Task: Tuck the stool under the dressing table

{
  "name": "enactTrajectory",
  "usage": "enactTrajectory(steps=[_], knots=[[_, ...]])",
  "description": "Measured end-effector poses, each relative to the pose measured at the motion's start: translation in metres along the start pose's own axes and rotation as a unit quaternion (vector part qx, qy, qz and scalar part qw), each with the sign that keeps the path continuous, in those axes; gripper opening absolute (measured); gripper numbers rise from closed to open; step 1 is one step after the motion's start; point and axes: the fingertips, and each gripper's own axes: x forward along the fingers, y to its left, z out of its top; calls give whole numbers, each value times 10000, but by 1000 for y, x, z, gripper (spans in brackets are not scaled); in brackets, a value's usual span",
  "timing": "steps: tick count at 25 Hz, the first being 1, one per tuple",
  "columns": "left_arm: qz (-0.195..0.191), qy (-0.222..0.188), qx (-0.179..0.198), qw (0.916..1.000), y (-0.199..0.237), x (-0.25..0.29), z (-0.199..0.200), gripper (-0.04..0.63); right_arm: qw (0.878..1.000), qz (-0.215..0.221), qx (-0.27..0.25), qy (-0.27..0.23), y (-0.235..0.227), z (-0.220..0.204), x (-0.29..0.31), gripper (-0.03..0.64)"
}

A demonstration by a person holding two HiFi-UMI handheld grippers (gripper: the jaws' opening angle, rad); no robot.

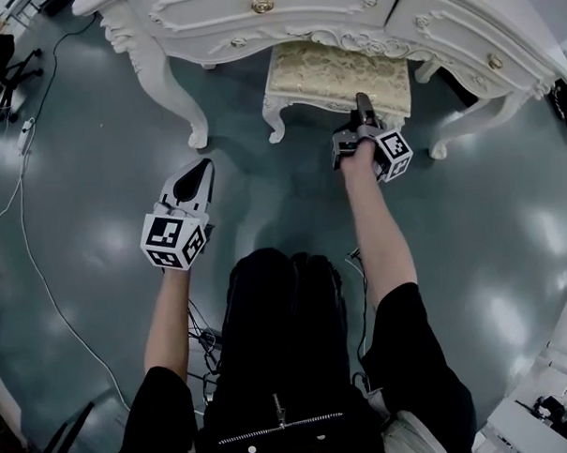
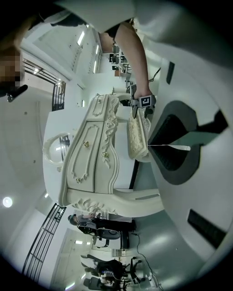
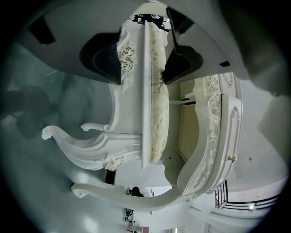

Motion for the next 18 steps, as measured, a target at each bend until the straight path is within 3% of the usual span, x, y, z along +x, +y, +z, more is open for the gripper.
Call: enactTrajectory(steps=[9,12,16,18], knots=[[44,98,66,9999,6,-5,-7,21,9997,145,-117,129,2,-1,26,318],[47,73,131,9999,6,-6,-1,21,9944,292,-904,465,9,-5,22,288],[-30,-9,216,9998,-4,-3,16,21,9530,445,-2763,1164,35,-20,0,240],[-74,-70,239,9997,-11,0,28,21,9277,432,-3460,1333,49,-24,-16,175]])
